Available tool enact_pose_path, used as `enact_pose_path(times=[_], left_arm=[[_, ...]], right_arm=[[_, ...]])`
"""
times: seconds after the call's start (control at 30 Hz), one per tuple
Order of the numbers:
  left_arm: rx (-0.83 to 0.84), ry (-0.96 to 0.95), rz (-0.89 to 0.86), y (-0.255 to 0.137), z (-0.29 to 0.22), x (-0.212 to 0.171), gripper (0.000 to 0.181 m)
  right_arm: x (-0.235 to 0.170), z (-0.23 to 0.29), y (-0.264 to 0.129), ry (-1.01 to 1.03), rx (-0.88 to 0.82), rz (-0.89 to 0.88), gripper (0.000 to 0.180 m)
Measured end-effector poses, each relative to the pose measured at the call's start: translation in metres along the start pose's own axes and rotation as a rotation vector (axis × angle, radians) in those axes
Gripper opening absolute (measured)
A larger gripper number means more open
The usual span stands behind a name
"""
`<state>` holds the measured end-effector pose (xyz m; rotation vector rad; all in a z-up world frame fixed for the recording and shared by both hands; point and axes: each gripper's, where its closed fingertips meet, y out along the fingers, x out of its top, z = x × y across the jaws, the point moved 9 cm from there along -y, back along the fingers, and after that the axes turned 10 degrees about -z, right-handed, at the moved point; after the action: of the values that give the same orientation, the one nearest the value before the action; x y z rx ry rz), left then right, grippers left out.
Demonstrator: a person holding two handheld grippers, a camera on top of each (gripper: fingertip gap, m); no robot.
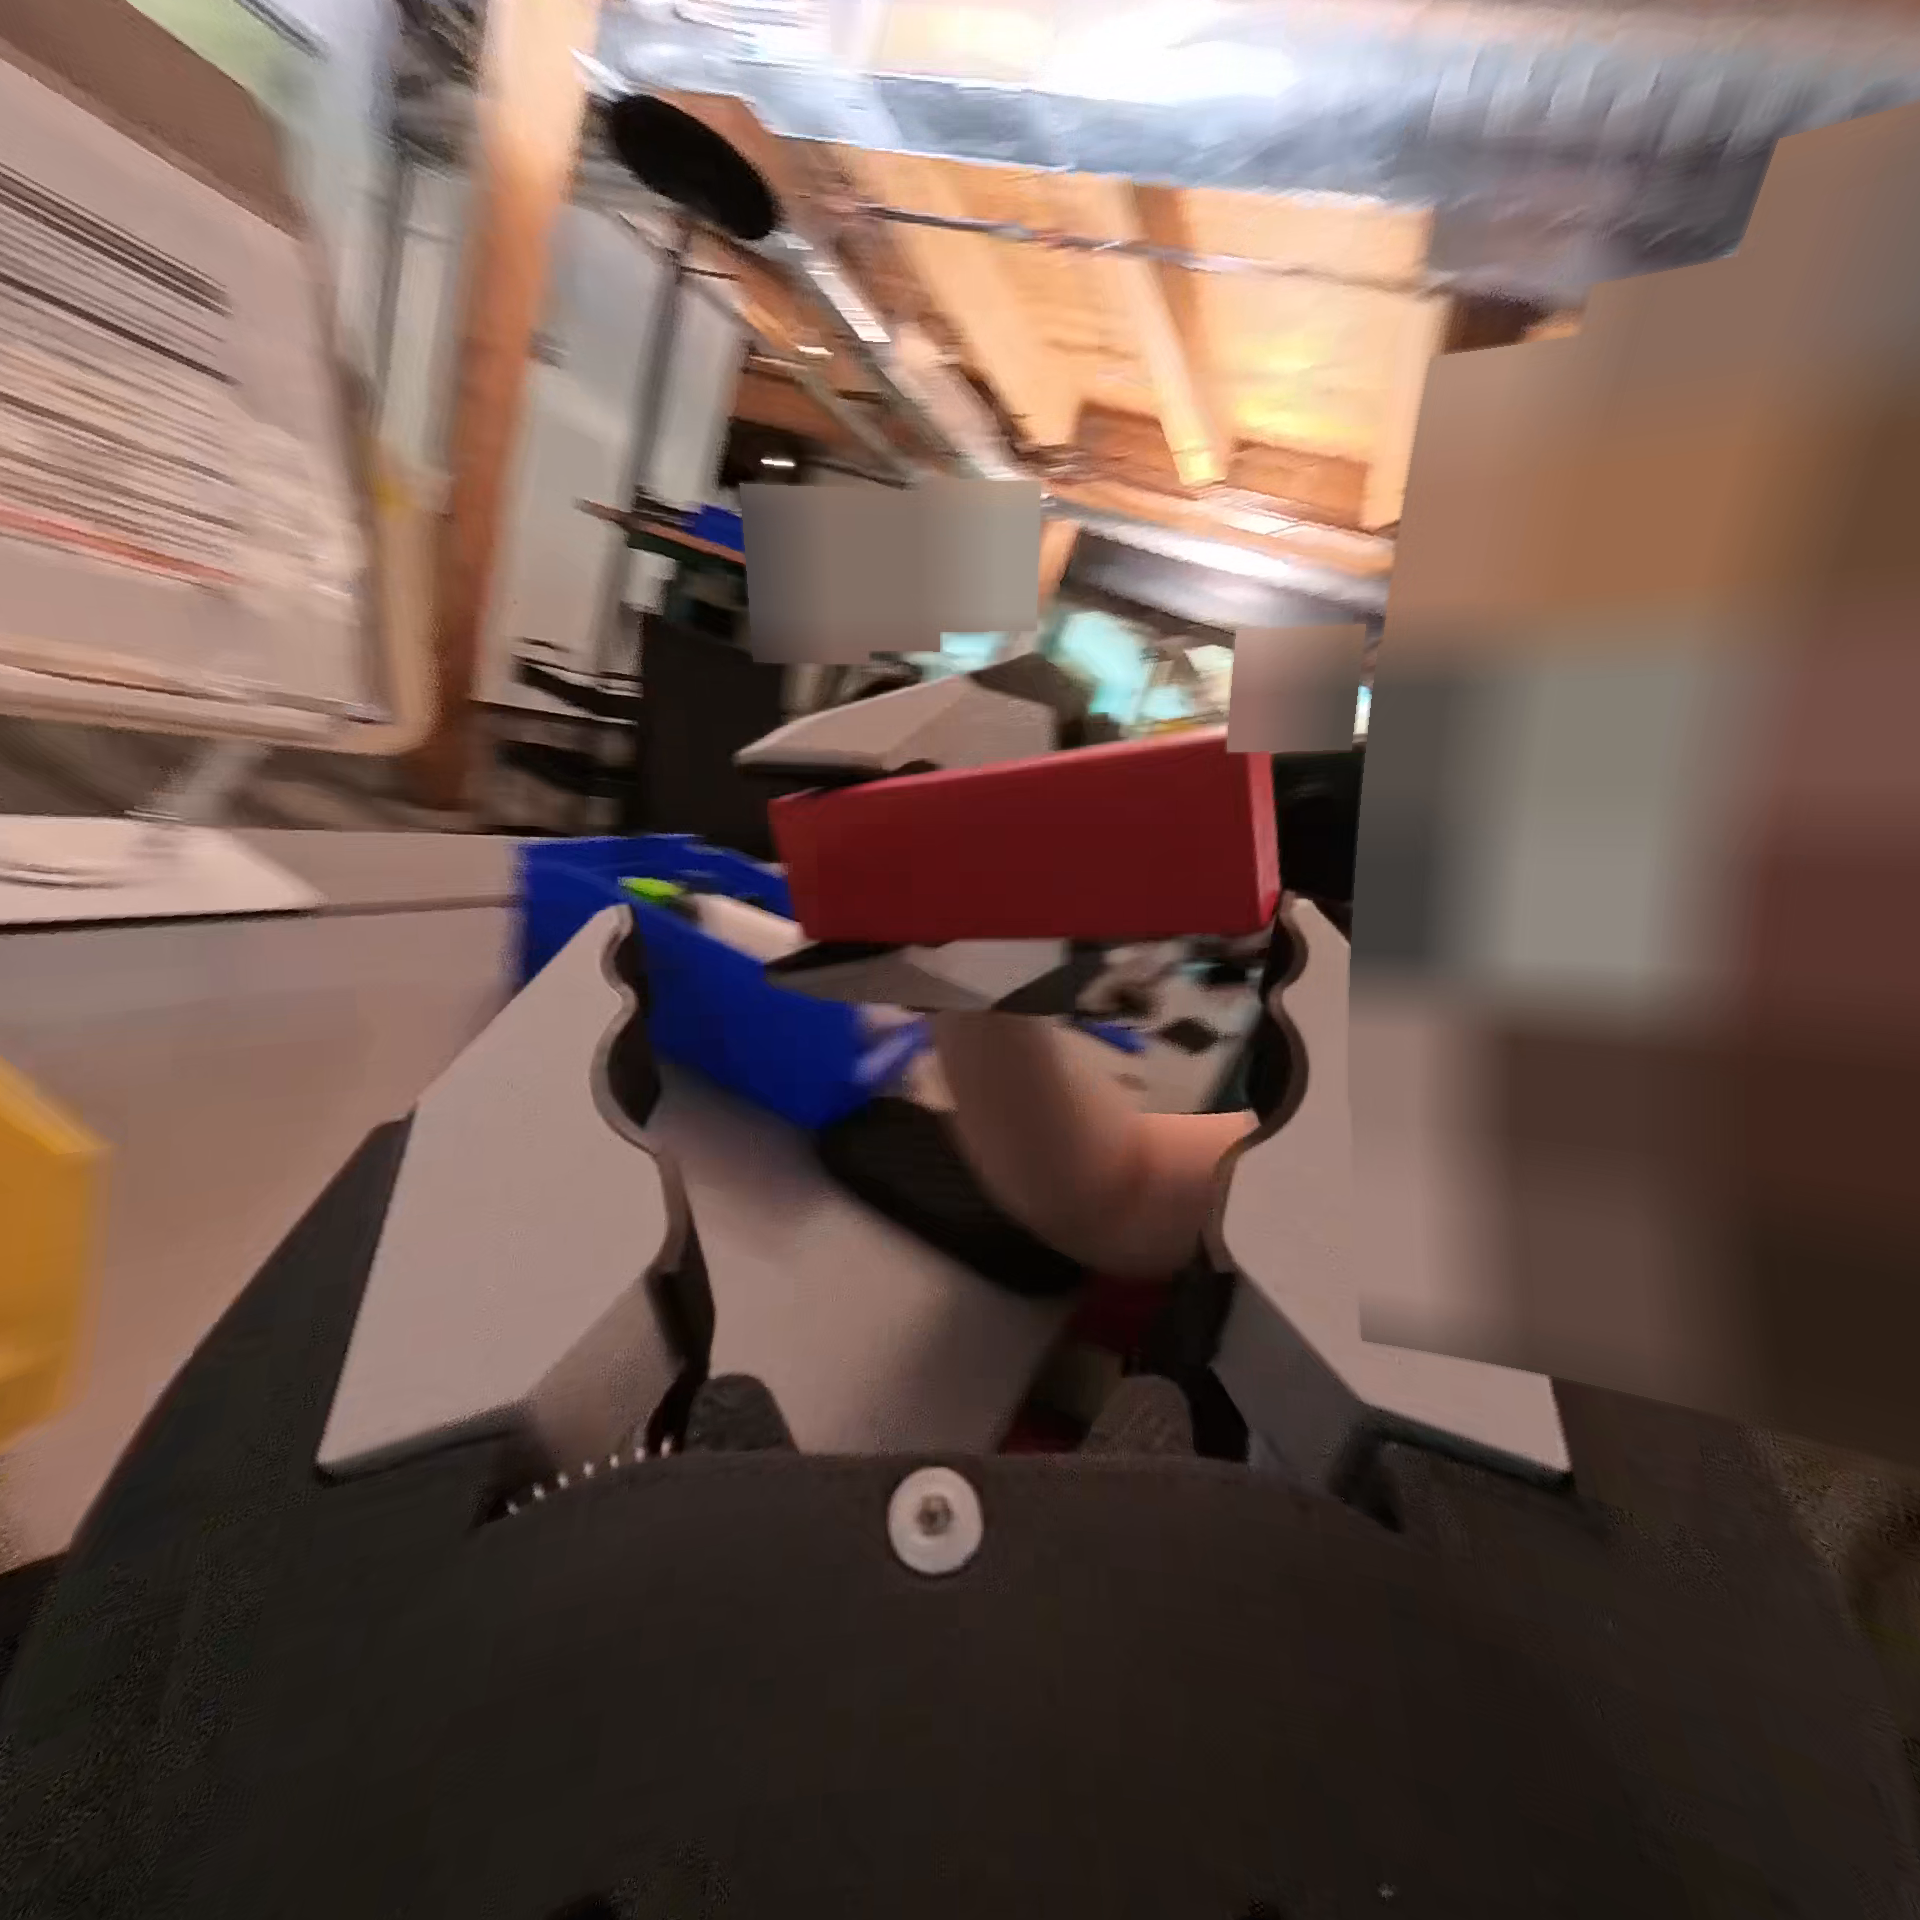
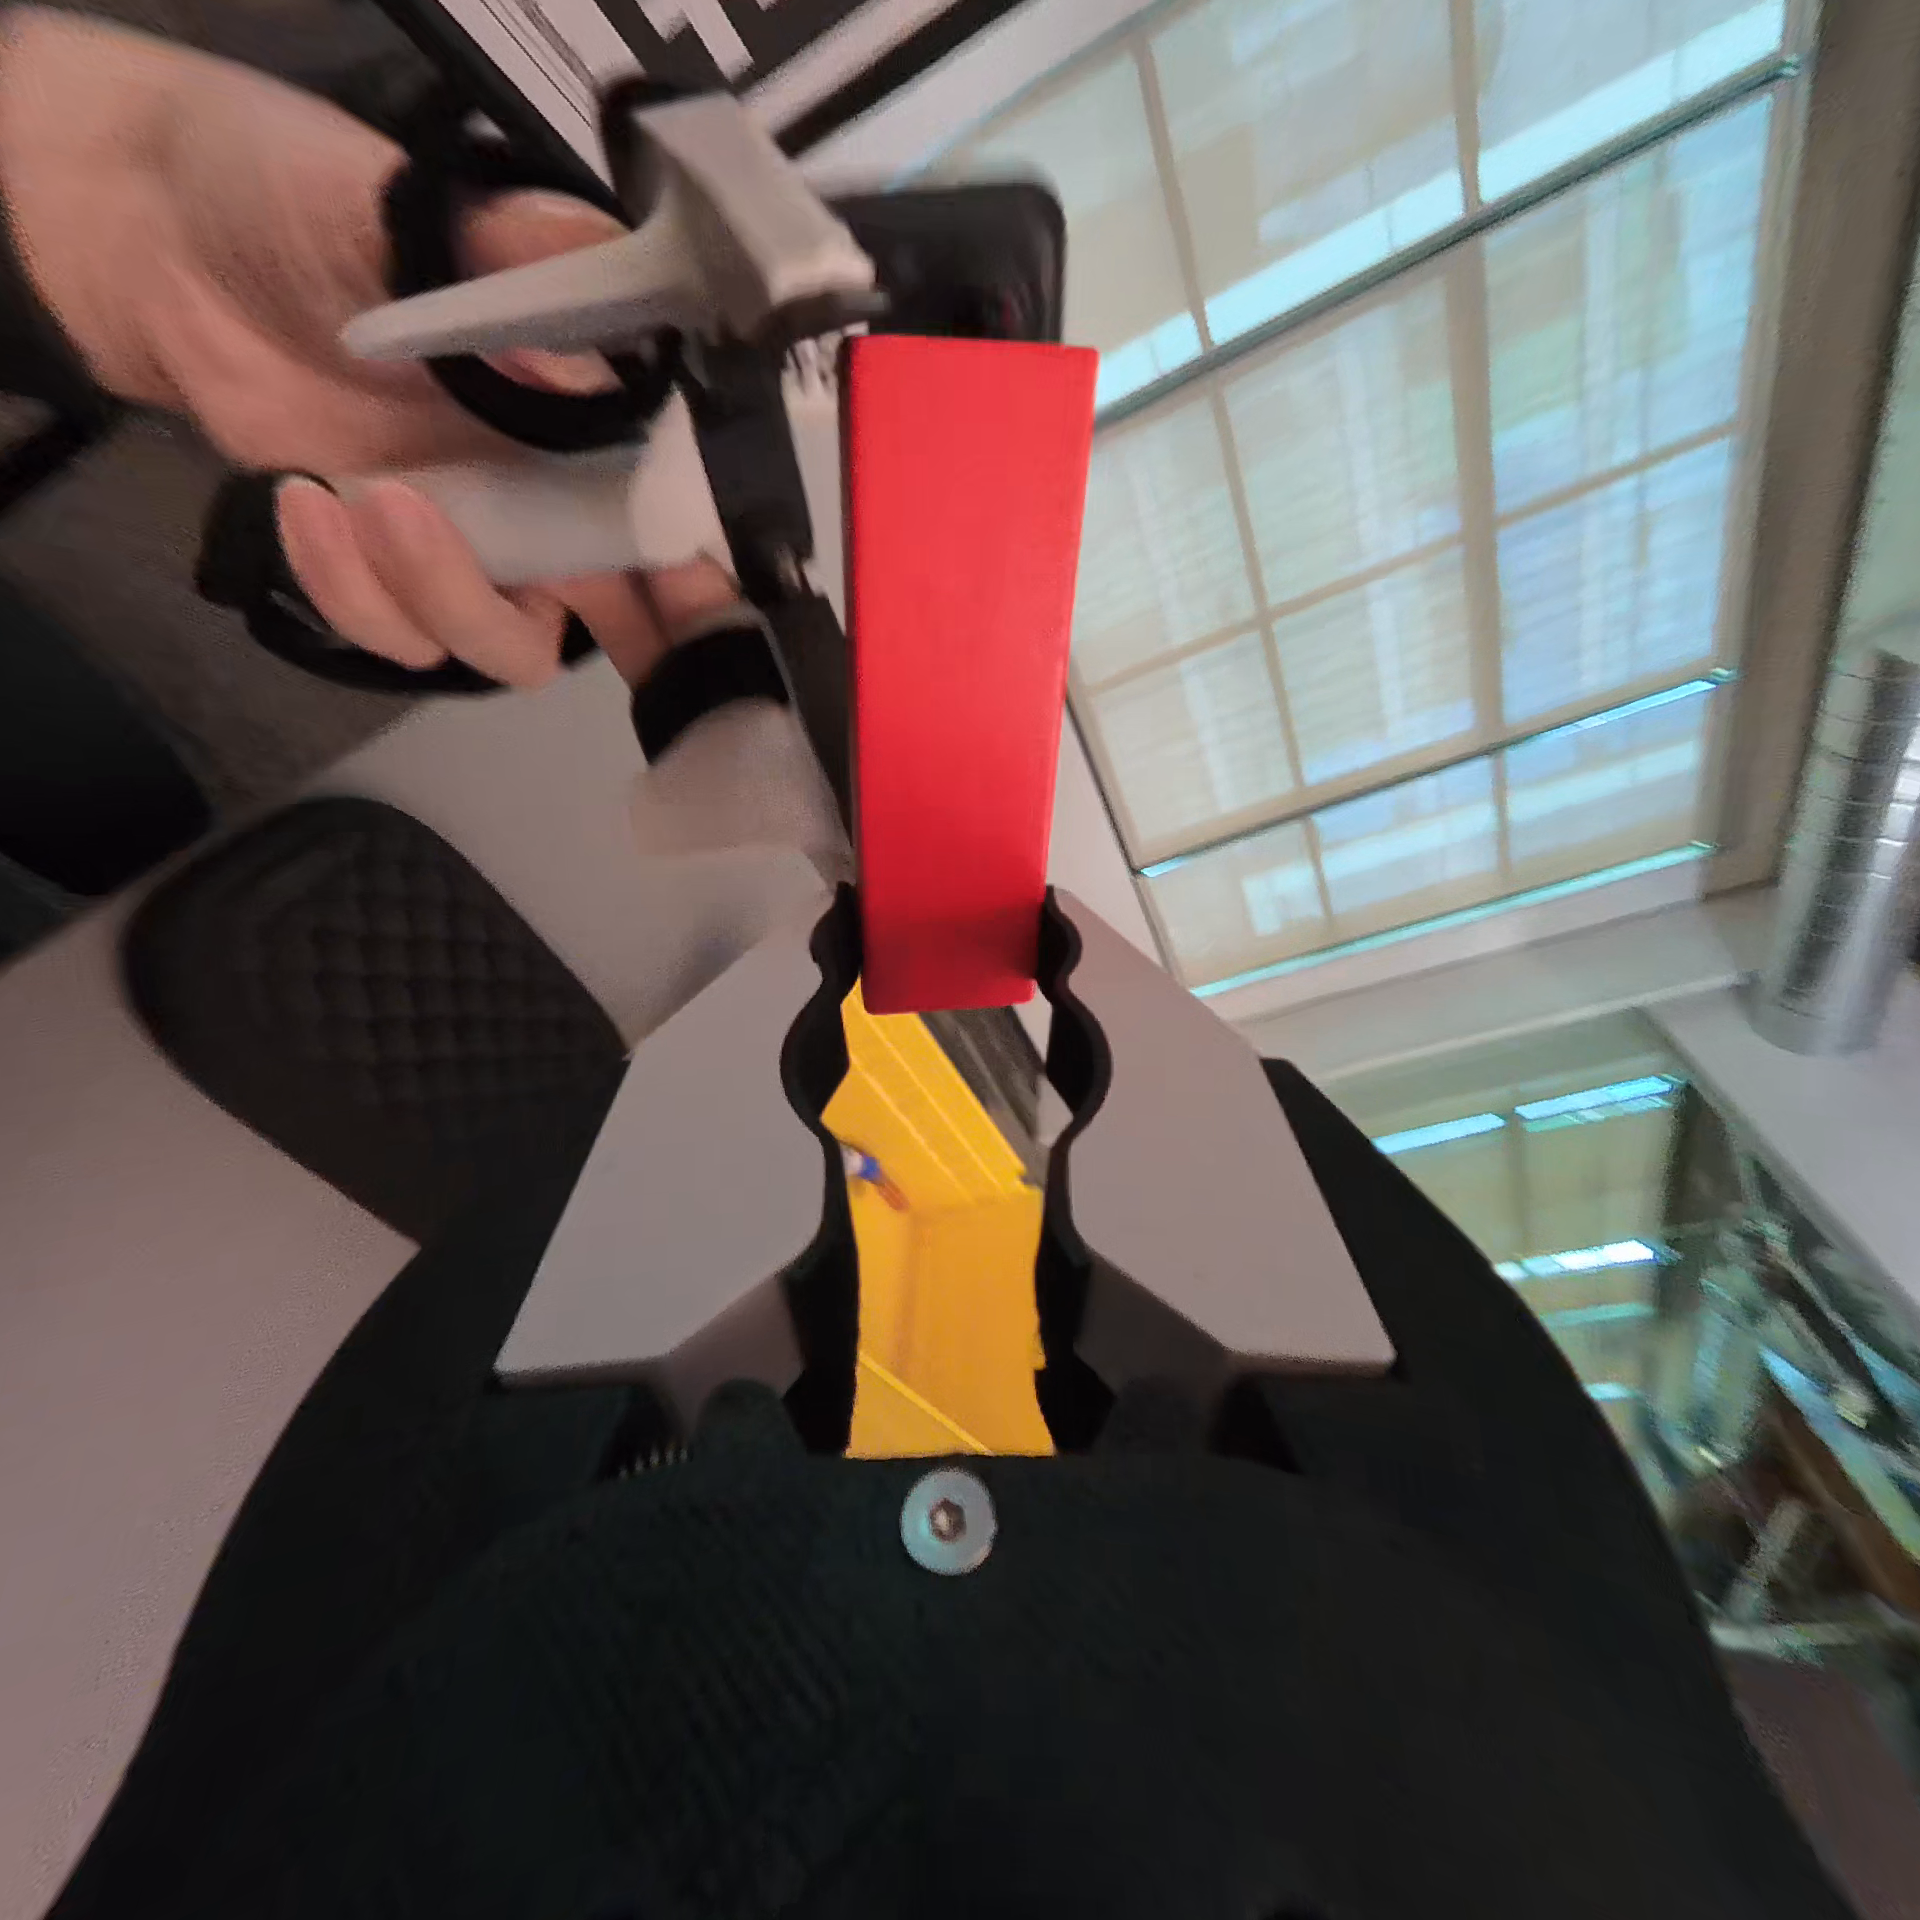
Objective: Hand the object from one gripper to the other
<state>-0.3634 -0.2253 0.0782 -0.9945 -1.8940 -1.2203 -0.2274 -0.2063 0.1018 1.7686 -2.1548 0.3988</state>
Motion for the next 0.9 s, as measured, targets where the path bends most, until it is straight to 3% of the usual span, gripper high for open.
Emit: enact_pose_path(times=[0.03,0.2,0.37,0.53,0.67,0.9], left_arm=[[0.078,0.099,0.009,-0.003,0.0,0.003,0.115],[0.401,0.506,0.085,-0.01,-0.015,0.016,0.104],[0.545,0.944,0.233,-0.006,-0.044,0.019,0.102],[0.594,1.513,0.411,-0.003,-0.059,0.002,0.062],[0.559,1.545,0.539,-0.001,-0.052,-0.012,0.068],[0.485,1.527,0.63,-0.003,-0.047,-0.022,0.049]], right_arm=[[-0.002,-0.002,-0.001,-0.022,-0.023,0.033,0.033],[-0.01,-0.007,0.002,-0.085,-0.095,0.144,0.033],[-0.015,-0.003,0.006,-0.12,-0.078,0.196,0.033],[-0.013,0.002,0.007,-0.122,-0.022,0.193,0.033],[-0.012,0.007,0.007,-0.156,0.018,0.197,0.033],[-0.012,0.016,0.008,-0.224,0.081,0.2,0.033]])
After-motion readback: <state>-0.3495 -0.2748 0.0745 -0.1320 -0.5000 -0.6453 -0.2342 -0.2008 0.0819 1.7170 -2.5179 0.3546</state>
